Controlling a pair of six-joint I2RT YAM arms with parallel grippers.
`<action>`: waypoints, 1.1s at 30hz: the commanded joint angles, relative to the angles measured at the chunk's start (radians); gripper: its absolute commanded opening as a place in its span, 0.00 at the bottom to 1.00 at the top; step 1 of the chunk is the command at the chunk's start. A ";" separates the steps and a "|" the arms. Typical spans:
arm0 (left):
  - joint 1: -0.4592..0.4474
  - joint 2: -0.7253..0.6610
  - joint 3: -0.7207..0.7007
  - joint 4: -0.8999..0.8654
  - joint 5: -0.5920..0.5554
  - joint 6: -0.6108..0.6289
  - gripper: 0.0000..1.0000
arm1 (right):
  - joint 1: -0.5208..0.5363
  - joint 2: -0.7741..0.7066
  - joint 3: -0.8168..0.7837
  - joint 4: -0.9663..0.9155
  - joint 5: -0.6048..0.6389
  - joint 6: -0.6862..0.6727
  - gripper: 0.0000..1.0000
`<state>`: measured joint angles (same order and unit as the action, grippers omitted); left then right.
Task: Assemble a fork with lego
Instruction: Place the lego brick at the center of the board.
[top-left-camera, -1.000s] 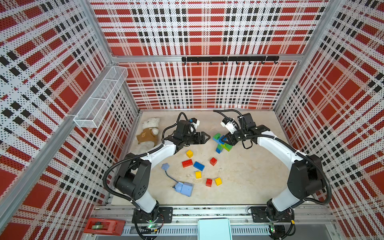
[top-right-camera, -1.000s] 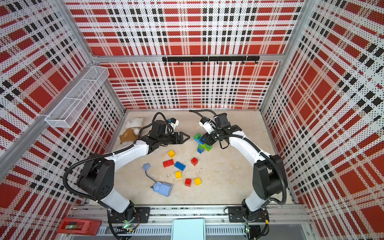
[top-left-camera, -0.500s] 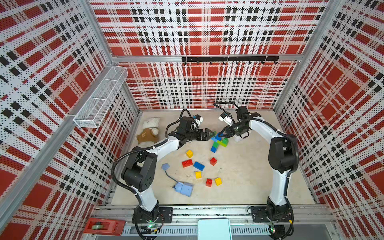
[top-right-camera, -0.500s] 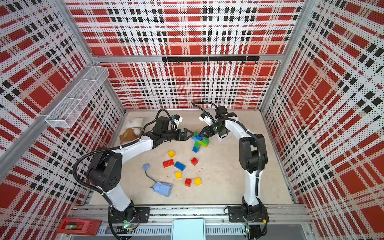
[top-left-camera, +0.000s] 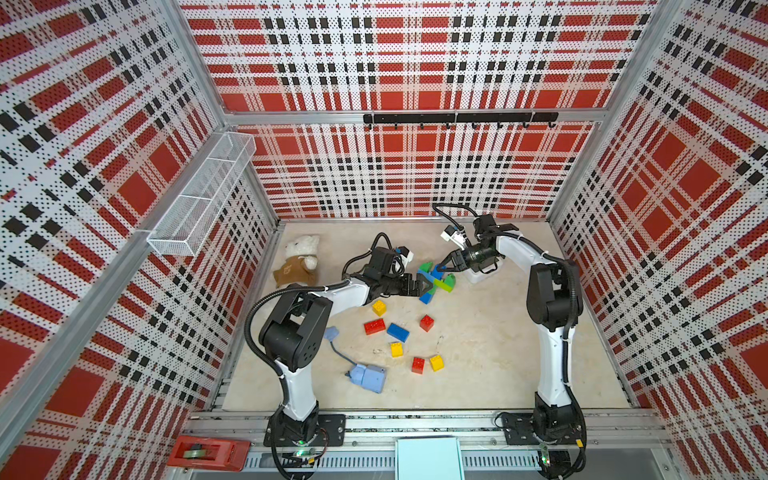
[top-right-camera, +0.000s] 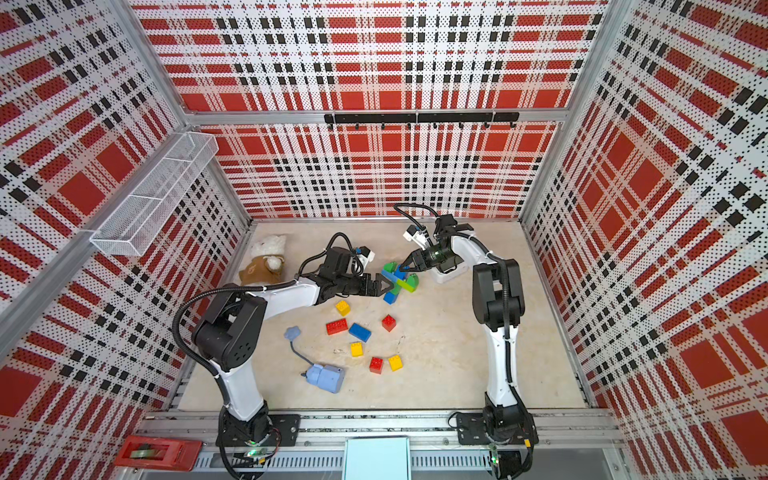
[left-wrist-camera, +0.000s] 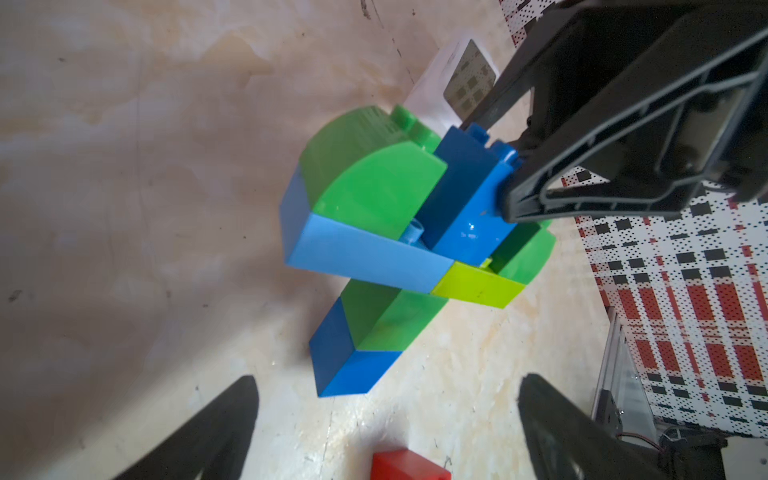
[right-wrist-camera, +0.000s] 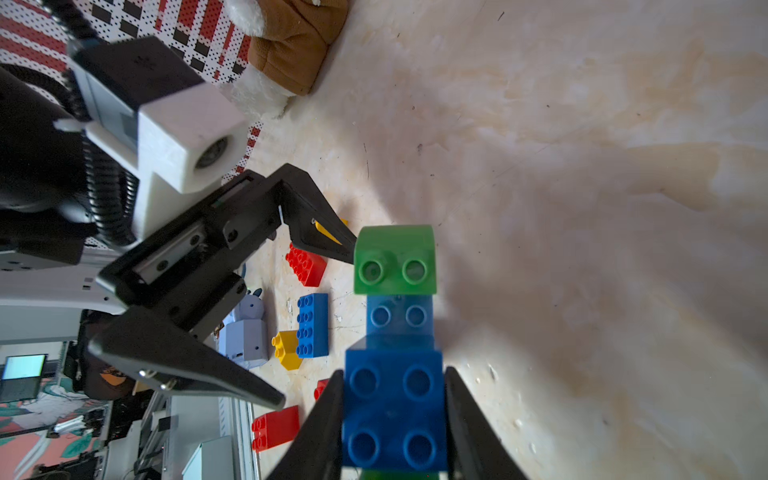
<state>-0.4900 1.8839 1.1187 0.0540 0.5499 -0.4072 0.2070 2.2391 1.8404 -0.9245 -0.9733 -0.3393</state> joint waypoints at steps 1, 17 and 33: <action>-0.002 0.033 0.005 0.055 -0.002 -0.009 1.00 | -0.010 0.039 0.044 0.043 -0.064 0.029 0.47; -0.040 0.069 -0.014 0.035 -0.003 -0.026 0.97 | -0.014 -0.083 -0.030 0.238 0.254 0.230 0.81; -0.172 0.106 0.086 0.019 0.008 -0.059 0.91 | 0.032 -0.606 -0.731 0.667 0.703 0.605 0.78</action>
<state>-0.6548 1.9896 1.1755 0.0738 0.5606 -0.4469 0.2077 1.6989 1.1862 -0.3717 -0.4137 0.1421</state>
